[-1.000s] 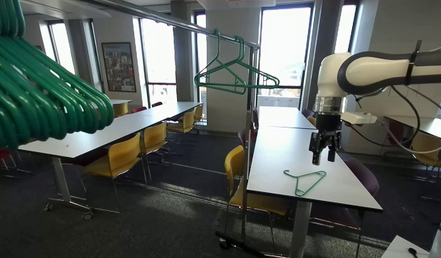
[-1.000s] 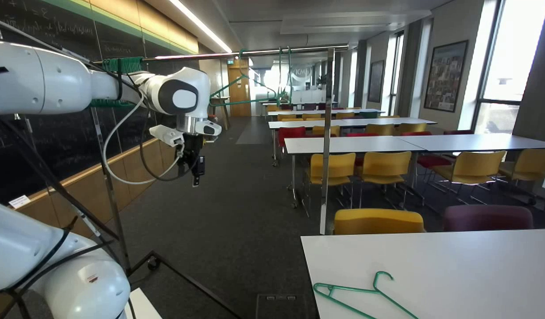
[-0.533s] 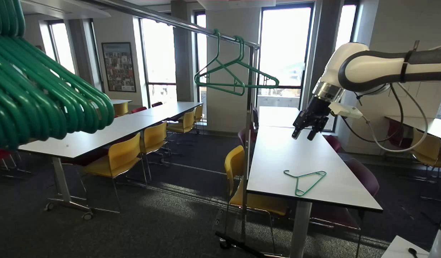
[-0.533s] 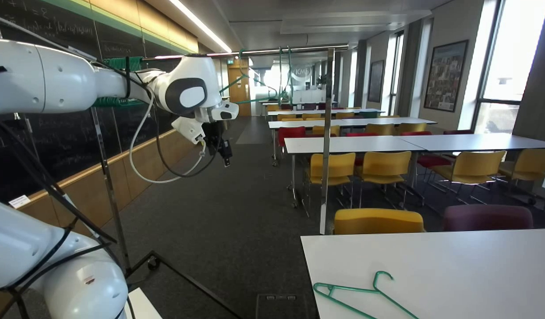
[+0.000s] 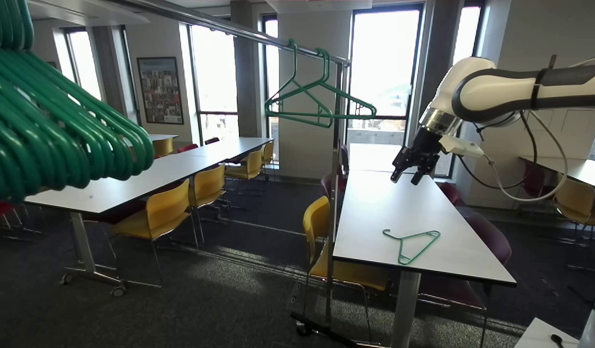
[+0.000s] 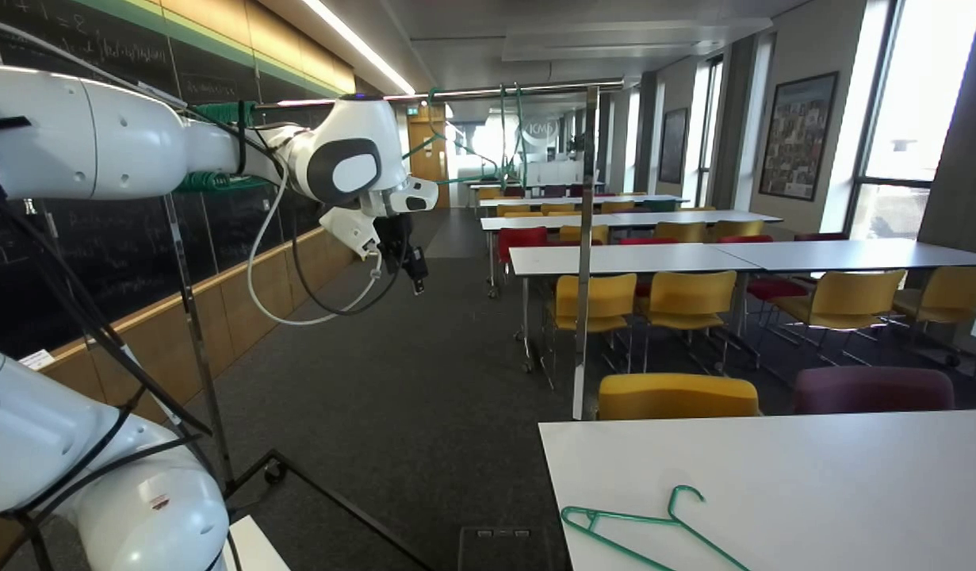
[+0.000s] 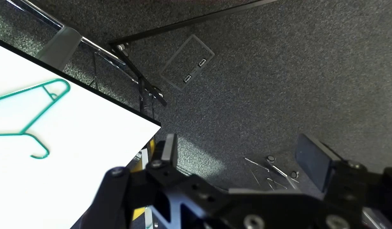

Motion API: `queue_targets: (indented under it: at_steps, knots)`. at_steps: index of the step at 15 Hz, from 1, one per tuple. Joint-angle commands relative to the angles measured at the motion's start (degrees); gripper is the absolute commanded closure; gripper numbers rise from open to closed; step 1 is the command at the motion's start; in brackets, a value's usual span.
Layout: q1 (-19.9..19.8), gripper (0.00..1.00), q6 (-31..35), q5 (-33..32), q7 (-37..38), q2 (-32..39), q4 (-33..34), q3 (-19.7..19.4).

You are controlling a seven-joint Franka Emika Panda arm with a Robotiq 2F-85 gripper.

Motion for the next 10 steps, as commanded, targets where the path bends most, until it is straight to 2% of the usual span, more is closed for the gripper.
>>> queue_targets:
  at_steps: [1,5,7,10]
  knots:
    - [-0.2,0.00,-0.2,0.1,-0.1,0.0,0.2,0.1]
    - [-0.1,0.00,0.5,0.0,-1.2,0.6,0.5,-0.4]
    - [-0.4,0.00,4.5,1.1,-1.7,2.1,1.2,-1.4]
    - [-1.2,0.00,17.0,0.7,-3.1,5.2,1.6,-3.1]
